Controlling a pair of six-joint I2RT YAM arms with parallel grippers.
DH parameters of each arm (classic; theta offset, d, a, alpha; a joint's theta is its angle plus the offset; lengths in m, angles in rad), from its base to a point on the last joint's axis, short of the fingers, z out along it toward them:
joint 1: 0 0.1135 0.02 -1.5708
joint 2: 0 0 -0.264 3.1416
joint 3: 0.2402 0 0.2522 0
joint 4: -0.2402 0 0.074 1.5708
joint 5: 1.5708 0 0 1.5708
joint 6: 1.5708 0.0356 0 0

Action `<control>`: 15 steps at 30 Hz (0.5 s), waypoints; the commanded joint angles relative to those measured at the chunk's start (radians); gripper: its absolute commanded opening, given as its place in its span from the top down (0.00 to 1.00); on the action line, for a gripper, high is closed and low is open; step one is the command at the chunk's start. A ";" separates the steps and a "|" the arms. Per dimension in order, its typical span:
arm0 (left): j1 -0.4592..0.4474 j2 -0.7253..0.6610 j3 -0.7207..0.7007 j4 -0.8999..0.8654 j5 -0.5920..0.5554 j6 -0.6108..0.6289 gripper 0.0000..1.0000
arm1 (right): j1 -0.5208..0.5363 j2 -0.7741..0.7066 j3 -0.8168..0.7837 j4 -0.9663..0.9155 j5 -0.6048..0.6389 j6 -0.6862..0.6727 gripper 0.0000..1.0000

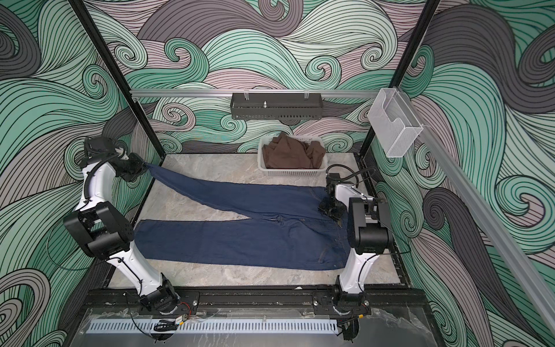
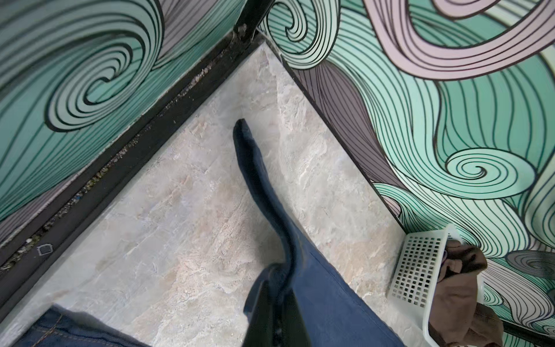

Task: Fold and stack the trousers
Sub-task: Flatten out the trousers at the center of the table.

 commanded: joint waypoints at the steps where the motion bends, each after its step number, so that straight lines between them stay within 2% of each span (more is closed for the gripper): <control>1: -0.019 0.042 0.012 0.017 0.050 0.012 1.00 | -0.055 -0.017 -0.020 -0.040 0.047 0.011 0.50; 7: -0.038 0.159 0.082 -0.027 0.079 0.024 1.00 | -0.103 -0.035 -0.003 -0.039 0.028 -0.004 0.50; 12: -0.052 0.222 0.131 -0.072 0.083 0.039 1.00 | -0.104 -0.071 0.027 -0.012 -0.075 -0.029 0.45; 13: -0.053 0.226 0.130 -0.079 0.077 0.040 0.97 | -0.103 -0.082 0.027 0.003 -0.095 -0.033 0.43; 15: -0.053 0.225 0.128 -0.091 0.058 0.042 0.85 | -0.097 -0.098 0.040 0.015 -0.112 -0.035 0.38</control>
